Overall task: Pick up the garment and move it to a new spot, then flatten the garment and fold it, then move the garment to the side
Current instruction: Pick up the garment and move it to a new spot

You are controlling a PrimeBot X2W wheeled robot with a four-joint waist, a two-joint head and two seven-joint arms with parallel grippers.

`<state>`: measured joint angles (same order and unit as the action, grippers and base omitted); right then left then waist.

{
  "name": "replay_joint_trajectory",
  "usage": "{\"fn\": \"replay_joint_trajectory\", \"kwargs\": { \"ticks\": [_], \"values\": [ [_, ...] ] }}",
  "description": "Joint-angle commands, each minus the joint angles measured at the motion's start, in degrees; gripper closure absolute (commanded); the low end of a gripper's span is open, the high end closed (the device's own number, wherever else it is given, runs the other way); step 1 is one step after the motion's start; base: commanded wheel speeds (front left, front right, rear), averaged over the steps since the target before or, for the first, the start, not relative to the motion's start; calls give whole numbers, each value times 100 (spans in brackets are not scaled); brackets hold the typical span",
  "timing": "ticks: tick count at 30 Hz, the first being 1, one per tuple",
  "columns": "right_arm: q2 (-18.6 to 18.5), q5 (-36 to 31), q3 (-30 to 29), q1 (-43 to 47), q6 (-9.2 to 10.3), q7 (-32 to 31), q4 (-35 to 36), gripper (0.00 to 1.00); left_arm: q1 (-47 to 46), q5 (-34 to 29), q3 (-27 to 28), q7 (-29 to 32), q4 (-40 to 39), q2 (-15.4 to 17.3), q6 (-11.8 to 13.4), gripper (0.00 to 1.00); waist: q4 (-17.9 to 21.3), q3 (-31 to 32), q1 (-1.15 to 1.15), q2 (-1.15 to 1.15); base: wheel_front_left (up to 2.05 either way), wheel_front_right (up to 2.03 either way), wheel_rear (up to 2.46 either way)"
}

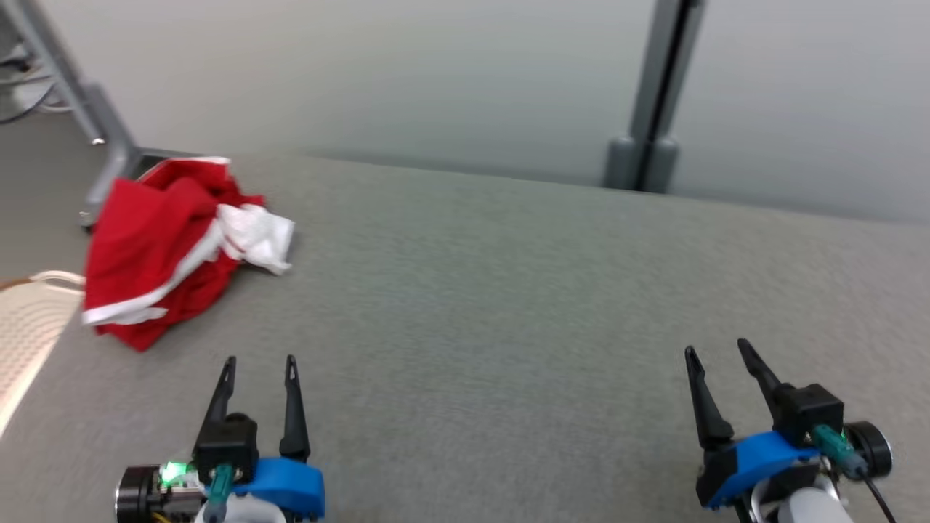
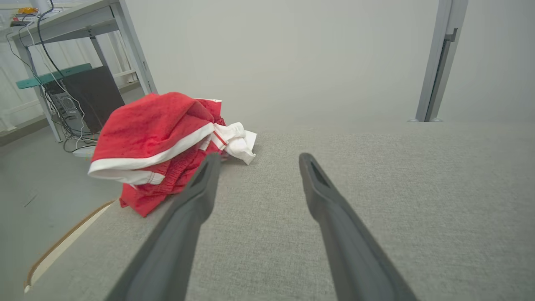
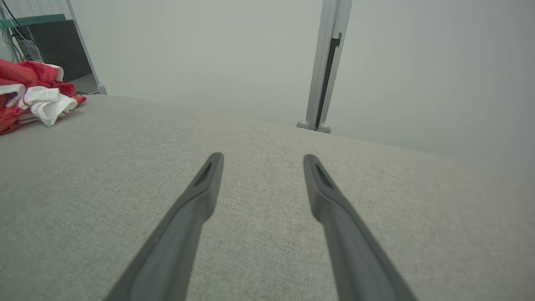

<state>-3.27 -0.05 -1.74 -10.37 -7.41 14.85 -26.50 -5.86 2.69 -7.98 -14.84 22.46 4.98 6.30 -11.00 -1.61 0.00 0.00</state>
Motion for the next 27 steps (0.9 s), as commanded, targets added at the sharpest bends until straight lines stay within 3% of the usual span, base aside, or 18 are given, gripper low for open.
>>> {"fn": "replay_joint_trajectory", "kwargs": {
  "ticks": [1,2,3,7,13,20,27],
  "values": [
    [-16,-90,40,-36,-14,45,-12,0,53,-80,45,-46,17,-1,33,0,-312,-179,0,0,0,0,0],
    [-11,-57,98,-16,-9,43,-29,0,102,-67,96,-43,47,2,5,0,-619,-173,0,0,0,0,0],
    [-11,-57,98,-16,-9,43,-29,0,102,-67,96,-43,47,2,5,0,-619,-173,0,0,0,0,0],
    [-12,-15,324,-19,-9,40,-74,0,220,-54,279,-42,39,44,8,0,-1300,-186,0,0,0,0,0],
    [-3,40,476,-67,-8,40,-114,0,304,-42,445,-40,25,85,-13,0,-1752,-239,0,0,0,0,0],
    [-119,63,639,-126,-8,39,-143,0,84,33,649,-40,4,7,-35,0,-1890,-471,0,0,0,0,0],
    [-449,163,863,-299,-9,40,-164,0,-709,40,907,-40,211,48,-13,0,-1602,-994,0,0,0,0,0]
  ]
}}
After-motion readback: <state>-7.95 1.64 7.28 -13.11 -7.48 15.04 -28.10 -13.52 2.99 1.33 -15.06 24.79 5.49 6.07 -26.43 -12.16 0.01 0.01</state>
